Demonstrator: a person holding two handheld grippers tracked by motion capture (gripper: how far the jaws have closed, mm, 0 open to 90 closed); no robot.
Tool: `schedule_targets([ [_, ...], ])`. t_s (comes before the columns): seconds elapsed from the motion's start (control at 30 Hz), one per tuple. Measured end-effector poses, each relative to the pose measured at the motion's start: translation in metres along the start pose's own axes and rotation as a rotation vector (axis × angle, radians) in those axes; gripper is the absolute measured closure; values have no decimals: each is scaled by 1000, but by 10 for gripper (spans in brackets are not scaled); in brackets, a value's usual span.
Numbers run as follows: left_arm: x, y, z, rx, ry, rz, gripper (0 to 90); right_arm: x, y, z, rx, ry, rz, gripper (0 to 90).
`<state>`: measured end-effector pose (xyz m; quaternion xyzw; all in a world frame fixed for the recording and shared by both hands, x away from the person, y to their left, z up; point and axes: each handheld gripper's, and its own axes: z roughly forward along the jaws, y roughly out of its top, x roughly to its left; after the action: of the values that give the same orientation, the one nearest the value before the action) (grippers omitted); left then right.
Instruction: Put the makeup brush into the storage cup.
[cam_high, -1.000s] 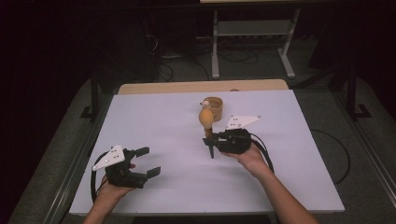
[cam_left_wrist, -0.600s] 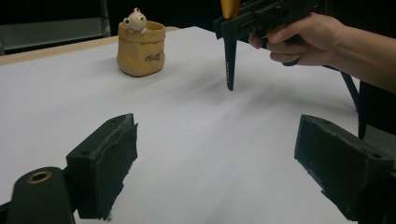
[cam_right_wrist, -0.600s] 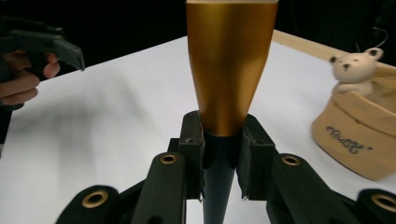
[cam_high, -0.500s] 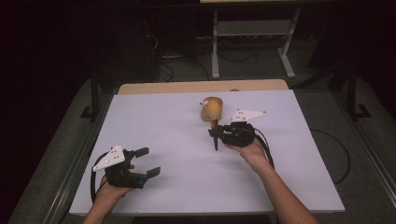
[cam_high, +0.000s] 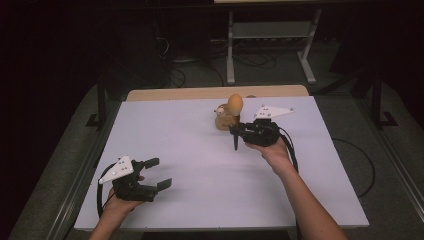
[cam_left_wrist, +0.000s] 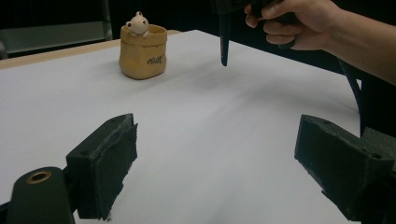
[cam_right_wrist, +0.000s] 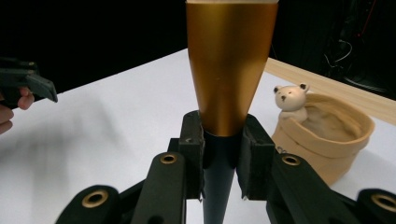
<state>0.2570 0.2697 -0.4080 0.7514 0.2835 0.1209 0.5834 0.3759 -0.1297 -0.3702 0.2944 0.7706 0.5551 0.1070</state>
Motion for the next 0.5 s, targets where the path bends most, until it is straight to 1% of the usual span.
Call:
schedule_targets([
  [0.03, 0, 0, 0, -1, 1, 2, 124, -1, 1, -1, 1, -7, -1, 733],
  [0.13, 1, 0, -1, -1, 2, 4, 124, -4, 3, -2, -10, -11, 4, 733],
  [0.17, 1, 0, -1, 0, 3, 10, 124, -5, 4, -2, -14, -12, -3, 733],
  [0.23, 2, 0, -1, -2, 1, 14, 124, -6, 7, -3, -20, -15, 3, 733],
  [0.27, 1, 0, -1, -2, 2, 3, 124, -7, 8, -3, -21, -14, -1, 733],
  [0.33, 2, 0, -1, -7, -1, -1, 124, -9, 9, -3, -25, -19, 3, 733],
  [0.43, 1, -1, -1, -9, 6, -10, 122, -11, 12, -3, -31, -26, 2, 733],
  [0.5, 2, -1, -1, -10, 7, -8, 121, -12, 14, -2, -34, -36, -1, 733],
])
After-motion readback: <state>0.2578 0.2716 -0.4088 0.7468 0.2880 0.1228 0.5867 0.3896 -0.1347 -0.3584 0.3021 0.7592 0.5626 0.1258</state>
